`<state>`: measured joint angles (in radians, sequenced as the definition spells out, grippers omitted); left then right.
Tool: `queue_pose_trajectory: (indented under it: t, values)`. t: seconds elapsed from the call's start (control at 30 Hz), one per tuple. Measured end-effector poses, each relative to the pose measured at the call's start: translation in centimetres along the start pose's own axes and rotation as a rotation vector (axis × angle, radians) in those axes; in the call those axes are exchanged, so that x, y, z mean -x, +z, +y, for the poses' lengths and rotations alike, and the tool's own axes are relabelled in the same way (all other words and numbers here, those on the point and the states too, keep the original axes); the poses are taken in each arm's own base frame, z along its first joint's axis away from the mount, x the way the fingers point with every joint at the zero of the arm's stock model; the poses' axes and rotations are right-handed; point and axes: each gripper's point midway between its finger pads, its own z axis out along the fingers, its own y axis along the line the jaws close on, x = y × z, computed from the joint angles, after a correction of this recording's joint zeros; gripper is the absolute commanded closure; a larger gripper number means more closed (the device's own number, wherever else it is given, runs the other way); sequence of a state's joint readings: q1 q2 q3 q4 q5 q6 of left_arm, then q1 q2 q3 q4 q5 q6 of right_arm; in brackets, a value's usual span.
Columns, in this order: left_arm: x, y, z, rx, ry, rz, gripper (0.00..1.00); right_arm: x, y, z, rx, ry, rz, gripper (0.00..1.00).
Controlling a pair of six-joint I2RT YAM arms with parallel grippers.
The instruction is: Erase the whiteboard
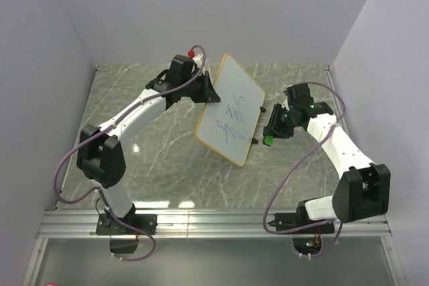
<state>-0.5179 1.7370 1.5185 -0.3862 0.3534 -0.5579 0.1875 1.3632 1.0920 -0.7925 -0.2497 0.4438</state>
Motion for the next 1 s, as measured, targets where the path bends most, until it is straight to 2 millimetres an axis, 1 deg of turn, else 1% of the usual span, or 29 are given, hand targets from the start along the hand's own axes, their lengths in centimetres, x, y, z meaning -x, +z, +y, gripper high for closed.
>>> queue_pose_trajectory:
  t: [0.1,0.27,0.33,0.37,0.43,0.5,0.63,0.73,0.83,0.9,0.93,1.0]
  values:
    - [0.1,0.6,0.0,-0.021,0.028,0.034,1.0,0.3,-0.4,1.7,0.087,-0.001,-0.011,1.0]
    - [1.1,2.2,0.6,-0.014,0.013,0.085,0.99,1.5,-1.0,4.5,0.209,0.0,-0.027,1.0]
    - [1.3,2.6,1.0,0.0,-0.001,0.102,0.94,2.8,-1.2,5.9,0.253,0.001,-0.039,1.0]
    - [1.4,2.8,1.2,0.007,-0.011,0.109,0.93,3.7,-1.2,6.7,0.274,0.001,-0.044,1.0]
    - [1.5,3.0,1.5,0.02,-0.031,0.119,0.92,5.7,-1.2,8.4,0.316,-0.002,-0.065,1.0]
    - [1.6,3.2,1.7,0.032,-0.05,0.129,0.93,7.8,-0.7,10.1,0.35,-0.005,-0.077,1.0]
    - [1.6,3.2,1.7,0.046,-0.061,0.144,1.0,11.3,0.9,13.0,0.398,-0.009,-0.092,1.0]
    - [1.6,3.3,1.7,0.05,-0.062,0.147,1.0,13.2,2.8,14.6,0.417,0.0,-0.088,1.0]
    - [1.6,3.3,1.7,0.053,-0.061,0.147,1.0,14.2,5.2,15.6,0.418,0.012,-0.066,1.0]
    - [1.6,3.3,1.8,0.063,-0.057,0.145,1.0,14.4,7.1,16.1,0.413,0.02,-0.043,1.0]
    - [1.4,3.3,2.2,0.083,-0.067,0.149,1.0,14.6,7.7,16.1,0.411,0.026,-0.033,1.0]
    - [1.5,3.5,2.5,0.081,-0.072,0.149,1.0,15.1,8.1,16.0,0.402,0.034,-0.041,1.0]
